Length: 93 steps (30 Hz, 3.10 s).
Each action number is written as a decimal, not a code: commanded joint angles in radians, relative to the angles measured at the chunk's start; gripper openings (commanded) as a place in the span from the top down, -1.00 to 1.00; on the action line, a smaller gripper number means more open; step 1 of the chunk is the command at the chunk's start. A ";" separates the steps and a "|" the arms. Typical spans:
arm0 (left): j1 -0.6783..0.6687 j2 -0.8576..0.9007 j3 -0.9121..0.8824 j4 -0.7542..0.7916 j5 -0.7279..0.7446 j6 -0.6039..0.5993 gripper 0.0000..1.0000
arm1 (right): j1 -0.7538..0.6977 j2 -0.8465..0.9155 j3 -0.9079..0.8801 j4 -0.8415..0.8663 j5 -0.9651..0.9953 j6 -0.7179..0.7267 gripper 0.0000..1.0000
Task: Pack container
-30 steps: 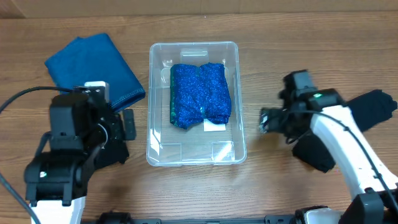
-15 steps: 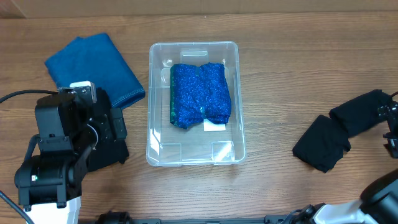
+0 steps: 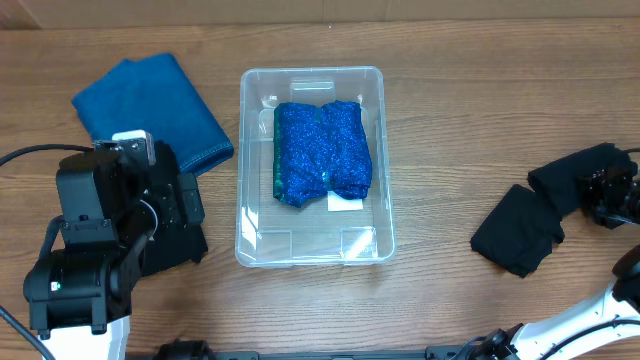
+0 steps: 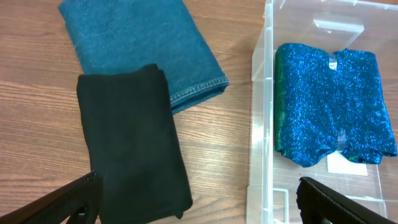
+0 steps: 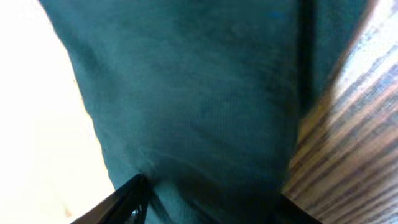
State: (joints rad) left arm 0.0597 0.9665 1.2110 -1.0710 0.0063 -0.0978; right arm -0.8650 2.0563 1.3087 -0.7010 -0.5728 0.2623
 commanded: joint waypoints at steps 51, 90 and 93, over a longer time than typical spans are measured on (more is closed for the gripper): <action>0.005 -0.005 0.020 -0.014 -0.007 0.006 -1.00 | 1.494 -0.368 0.488 -0.482 0.824 -0.746 -1.00; 0.005 -0.005 0.020 -0.006 -0.006 0.008 -1.00 | 0.084 -0.473 -0.584 0.026 -0.031 -0.057 0.84; 0.005 -0.005 0.020 -0.006 -0.006 0.008 -1.00 | 0.099 -0.474 -0.560 0.133 -0.327 -0.058 0.92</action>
State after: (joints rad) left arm 0.0597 0.9665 1.2129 -1.0779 0.0059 -0.0978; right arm -0.7826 1.5780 0.7269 -0.6453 -0.5999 0.2089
